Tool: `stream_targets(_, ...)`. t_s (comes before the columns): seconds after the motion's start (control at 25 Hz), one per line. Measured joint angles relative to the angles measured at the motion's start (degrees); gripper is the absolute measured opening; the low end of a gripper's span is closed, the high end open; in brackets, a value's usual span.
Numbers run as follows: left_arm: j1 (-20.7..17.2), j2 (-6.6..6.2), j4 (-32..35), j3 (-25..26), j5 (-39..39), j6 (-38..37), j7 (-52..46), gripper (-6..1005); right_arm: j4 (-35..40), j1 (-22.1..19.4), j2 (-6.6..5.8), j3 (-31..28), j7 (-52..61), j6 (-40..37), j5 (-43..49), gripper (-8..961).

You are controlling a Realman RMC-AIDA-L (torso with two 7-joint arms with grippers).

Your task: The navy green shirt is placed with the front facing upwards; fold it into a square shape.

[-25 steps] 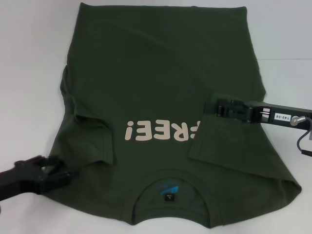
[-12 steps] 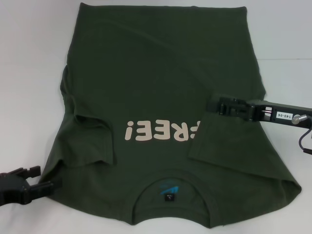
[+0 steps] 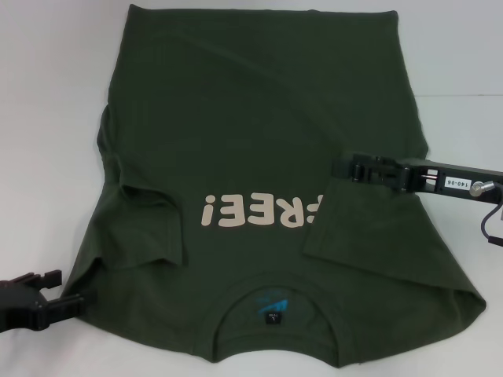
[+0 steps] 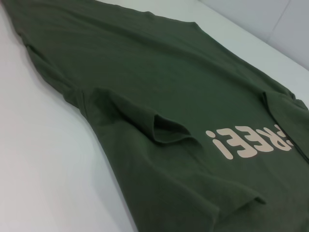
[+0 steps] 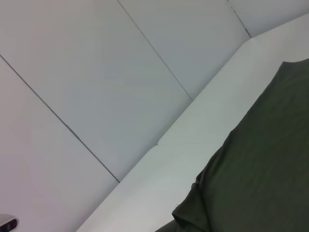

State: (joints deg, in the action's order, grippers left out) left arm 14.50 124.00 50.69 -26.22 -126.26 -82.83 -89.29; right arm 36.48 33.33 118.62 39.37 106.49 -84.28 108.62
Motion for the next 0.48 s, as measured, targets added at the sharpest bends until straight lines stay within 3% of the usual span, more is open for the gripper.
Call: stream_targets(0.48,1.02,-0.07,-0.37,-0.99,-1.57,0.75,-0.1,861,0.12,-0.1,-0.06,0.0,0.03,0.0,0.0,915)
